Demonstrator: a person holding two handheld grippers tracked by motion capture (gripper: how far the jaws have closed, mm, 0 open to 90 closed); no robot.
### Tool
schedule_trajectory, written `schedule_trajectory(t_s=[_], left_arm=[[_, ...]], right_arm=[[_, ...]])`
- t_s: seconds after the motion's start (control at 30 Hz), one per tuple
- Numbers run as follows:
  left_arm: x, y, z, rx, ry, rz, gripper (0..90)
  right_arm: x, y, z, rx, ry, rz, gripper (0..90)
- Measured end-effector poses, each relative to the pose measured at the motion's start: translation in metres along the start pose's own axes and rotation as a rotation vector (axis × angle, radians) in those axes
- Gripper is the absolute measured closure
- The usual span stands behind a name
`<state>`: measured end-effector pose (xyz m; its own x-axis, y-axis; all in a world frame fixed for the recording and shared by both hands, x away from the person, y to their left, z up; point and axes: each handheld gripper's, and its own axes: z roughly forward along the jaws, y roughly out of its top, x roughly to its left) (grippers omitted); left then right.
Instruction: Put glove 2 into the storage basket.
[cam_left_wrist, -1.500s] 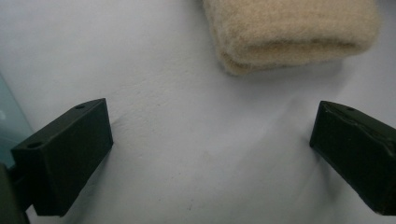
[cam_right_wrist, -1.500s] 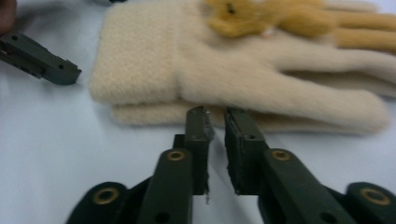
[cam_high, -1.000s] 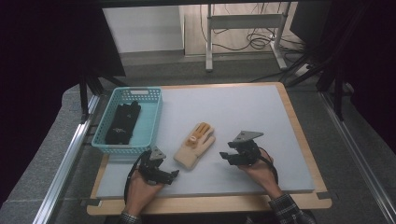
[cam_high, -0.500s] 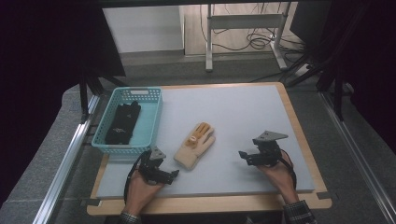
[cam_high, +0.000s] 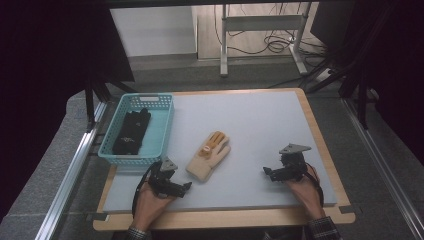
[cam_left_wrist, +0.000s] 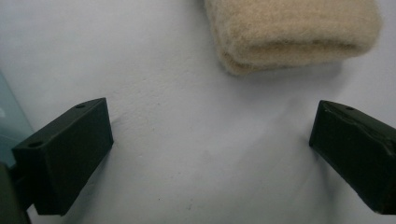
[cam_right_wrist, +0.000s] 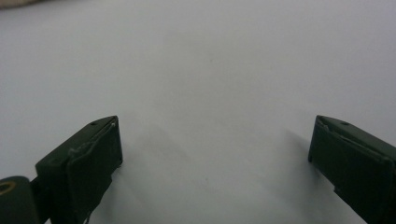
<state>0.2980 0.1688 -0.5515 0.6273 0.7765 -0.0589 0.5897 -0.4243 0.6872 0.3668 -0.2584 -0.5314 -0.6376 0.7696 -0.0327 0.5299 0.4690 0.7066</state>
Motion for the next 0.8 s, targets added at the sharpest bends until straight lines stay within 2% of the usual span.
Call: schedule_trajectory(t_s=[0.27, 0.4, 0.53, 0.67, 0.8], left_arm=[[0.001, 0.0, -0.001, -0.01, -0.007, -0.014, 0.3], [0.0, 0.0, -0.001, -0.003, 0.007, 0.002, 1.4], [-0.001, 0.002, -0.002, 0.005, 0.009, -0.003, 1.7], [-0.004, 0.006, -0.004, 0.003, -0.017, 0.0, 2.0], [-0.011, 0.016, -0.003, 0.013, -0.015, 0.014, 1.8]], right_arm=[[0.002, 0.0, 0.001, 0.005, -0.01, -0.009, 1.6], [0.002, -0.001, 0.001, 0.004, -0.012, -0.011, 1.6], [0.002, -0.001, 0.001, 0.003, -0.013, -0.011, 1.7], [0.002, -0.001, 0.001, 0.003, -0.014, -0.012, 1.7], [0.002, -0.001, 0.001, 0.002, -0.016, -0.012, 1.7]])
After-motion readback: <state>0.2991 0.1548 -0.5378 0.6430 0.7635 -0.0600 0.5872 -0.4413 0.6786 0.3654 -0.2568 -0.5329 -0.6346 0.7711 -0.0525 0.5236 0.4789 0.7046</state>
